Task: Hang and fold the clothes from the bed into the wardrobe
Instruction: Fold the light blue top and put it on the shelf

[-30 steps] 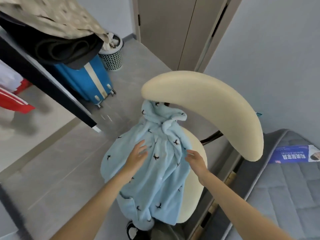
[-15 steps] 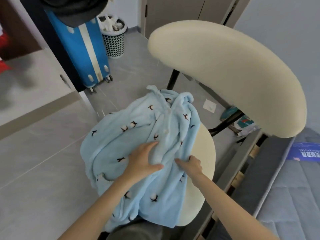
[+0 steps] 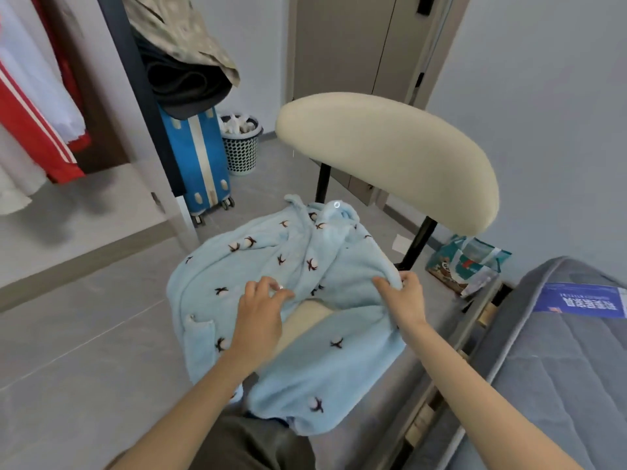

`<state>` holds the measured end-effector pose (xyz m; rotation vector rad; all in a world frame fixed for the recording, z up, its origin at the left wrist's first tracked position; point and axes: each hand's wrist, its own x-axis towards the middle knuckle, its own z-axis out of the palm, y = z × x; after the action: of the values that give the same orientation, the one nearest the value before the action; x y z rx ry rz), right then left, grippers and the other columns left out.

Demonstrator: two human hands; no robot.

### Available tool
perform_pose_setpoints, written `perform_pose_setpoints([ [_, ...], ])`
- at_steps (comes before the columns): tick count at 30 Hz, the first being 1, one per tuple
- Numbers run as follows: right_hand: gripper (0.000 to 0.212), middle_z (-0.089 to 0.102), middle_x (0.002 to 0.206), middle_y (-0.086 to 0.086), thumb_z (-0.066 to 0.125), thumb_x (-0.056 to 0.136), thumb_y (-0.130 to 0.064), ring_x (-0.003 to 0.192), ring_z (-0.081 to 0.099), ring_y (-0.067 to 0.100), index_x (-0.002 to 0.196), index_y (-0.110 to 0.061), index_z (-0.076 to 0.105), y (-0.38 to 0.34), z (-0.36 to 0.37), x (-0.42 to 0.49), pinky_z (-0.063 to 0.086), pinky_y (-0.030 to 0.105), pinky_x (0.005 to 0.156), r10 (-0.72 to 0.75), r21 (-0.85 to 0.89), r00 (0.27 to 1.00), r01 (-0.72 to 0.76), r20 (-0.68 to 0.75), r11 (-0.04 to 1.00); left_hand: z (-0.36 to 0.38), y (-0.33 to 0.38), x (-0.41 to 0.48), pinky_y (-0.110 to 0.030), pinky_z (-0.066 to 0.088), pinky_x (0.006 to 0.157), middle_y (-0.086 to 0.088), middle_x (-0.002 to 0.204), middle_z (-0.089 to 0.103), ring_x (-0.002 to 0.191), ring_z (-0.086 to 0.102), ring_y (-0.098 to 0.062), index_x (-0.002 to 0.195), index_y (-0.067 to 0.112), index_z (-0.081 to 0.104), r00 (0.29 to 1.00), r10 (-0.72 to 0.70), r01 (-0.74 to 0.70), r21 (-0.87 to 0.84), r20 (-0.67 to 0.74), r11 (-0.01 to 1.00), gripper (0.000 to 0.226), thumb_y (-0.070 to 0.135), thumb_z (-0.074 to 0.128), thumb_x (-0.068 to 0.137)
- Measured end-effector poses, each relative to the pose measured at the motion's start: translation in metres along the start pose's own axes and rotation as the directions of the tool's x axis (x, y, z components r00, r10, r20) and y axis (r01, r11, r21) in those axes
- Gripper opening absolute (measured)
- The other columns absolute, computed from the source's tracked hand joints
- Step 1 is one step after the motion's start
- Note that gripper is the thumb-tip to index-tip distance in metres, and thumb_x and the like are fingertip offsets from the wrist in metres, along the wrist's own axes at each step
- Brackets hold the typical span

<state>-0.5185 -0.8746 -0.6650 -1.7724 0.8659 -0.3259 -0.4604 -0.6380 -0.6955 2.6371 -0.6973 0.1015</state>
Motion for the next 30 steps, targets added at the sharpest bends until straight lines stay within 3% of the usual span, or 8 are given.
perform_pose_setpoints([
  [3, 0.021, 0.058, 0.086, -0.005, 0.069, 0.084, -0.027, 0.078, 0.057, 0.015, 0.087, -0.026, 0.048, 0.003, -0.038, 0.000, 0.042, 0.030, 0.057, -0.081, -0.126, 0.996, 0.075, -0.043, 0.989, 0.010, 0.013, -0.022, -0.030, 0.028, 0.101, 0.001, 0.148, 0.027, 0.127, 0.029, -0.023, 0.145, 0.030, 0.030, 0.976, -0.118, 0.094, 0.134, 0.184, 0.987, 0.057, 0.024, 0.049, 0.092],
  [8, 0.027, 0.054, 0.121, 0.009, 0.056, 0.091, -0.016, 0.104, 0.053, 0.028, 0.116, -0.018, 0.049, 0.028, -0.051, -0.006, 0.044, 0.035, 0.077, -0.047, -0.478, 0.994, 0.091, 0.102, 0.873, 0.022, 0.019, -0.042, -0.039, 0.007, 0.119, -0.002, 0.160, 0.005, 0.143, 0.013, -0.028, 0.153, 0.020, 0.001, 0.964, -0.209, 0.150, 0.314, 0.162, 0.937, 0.075, 0.022, 0.047, 0.094],
  [12, 0.052, 0.037, 0.145, 0.004, 0.056, 0.091, -0.018, 0.131, 0.032, 0.031, 0.140, -0.021, 0.038, 0.047, -0.023, -0.020, 0.036, 0.034, 0.099, -0.074, -0.659, 0.910, 0.349, 0.407, 0.666, 0.020, 0.012, -0.053, -0.038, 0.023, 0.115, -0.009, 0.155, 0.027, 0.137, 0.032, -0.027, 0.142, 0.009, 0.037, 0.979, -0.180, 0.127, 0.399, 0.099, 0.908, 0.057, 0.012, 0.055, 0.089],
  [14, 0.053, 0.033, 0.149, 0.002, 0.053, 0.093, -0.017, 0.133, 0.032, 0.026, 0.143, -0.019, 0.037, 0.051, -0.001, -0.022, 0.036, 0.031, 0.101, -0.106, -0.594, 0.832, 0.472, 0.545, 0.651, 0.016, 0.005, -0.052, -0.037, 0.051, 0.091, -0.016, 0.125, 0.061, 0.105, 0.062, -0.030, 0.104, 0.001, 0.068, 0.995, -0.087, 0.065, 0.376, 0.041, 0.924, 0.044, -0.003, 0.081, 0.062],
  [16, 0.054, 0.031, 0.152, 0.002, 0.051, 0.095, -0.017, 0.133, 0.034, 0.026, 0.146, -0.017, 0.033, 0.052, 0.024, -0.021, 0.036, 0.032, 0.102, -0.106, -0.573, 0.783, 0.532, 0.612, 0.624, 0.013, -0.002, -0.051, -0.034, 0.058, 0.070, -0.015, 0.095, 0.071, 0.079, 0.068, -0.031, 0.085, 0.000, 0.072, 0.999, -0.030, 0.032, 0.322, -0.012, 0.946, 0.049, -0.010, 0.090, 0.040],
  [19, 0.056, 0.028, 0.148, 0.002, 0.046, 0.096, -0.028, 0.122, 0.038, 0.032, 0.147, -0.021, 0.024, 0.054, 0.058, -0.020, 0.039, 0.040, 0.096, -0.067, -0.699, 0.816, 0.532, 0.575, 0.478, 0.009, -0.008, -0.045, -0.029, 0.049, 0.075, -0.015, 0.097, 0.060, 0.094, 0.057, -0.027, 0.111, 0.006, 0.058, 0.991, -0.131, 0.129, 0.075, 0.023, 0.989, 0.031, -0.003, 0.067, 0.082],
  [23, 0.042, 0.038, 0.133, 0.004, 0.041, 0.098, -0.023, 0.110, 0.042, 0.028, 0.138, -0.020, 0.031, 0.054, 0.074, -0.009, 0.038, 0.035, 0.075, -0.168, -0.794, 0.822, 0.570, 0.545, 0.210, -0.001, -0.018, -0.031, -0.036, 0.035, 0.065, -0.011, 0.086, 0.053, 0.079, 0.049, -0.027, 0.093, 0.012, 0.042, 0.966, -0.252, 0.244, -0.133, -0.051, 0.961, 0.011, 0.011, 0.034, 0.101],
  [30, 0.046, 0.048, 0.116, 0.004, 0.048, 0.088, -0.003, 0.106, 0.046, 0.028, 0.128, -0.024, 0.044, 0.016, 0.008, 0.030, 0.036, 0.034, 0.069, -0.406, -0.844, 0.815, 0.511, 0.414, 0.164, -0.023, 0.024, -0.019, -0.029, 0.036, 0.073, 0.008, 0.076, 0.046, 0.079, 0.047, -0.003, 0.088, 0.020, 0.039, 0.974, -0.113, 0.033, -0.372, -0.195, 0.928, 0.015, 0.014, 0.036, 0.101],
])
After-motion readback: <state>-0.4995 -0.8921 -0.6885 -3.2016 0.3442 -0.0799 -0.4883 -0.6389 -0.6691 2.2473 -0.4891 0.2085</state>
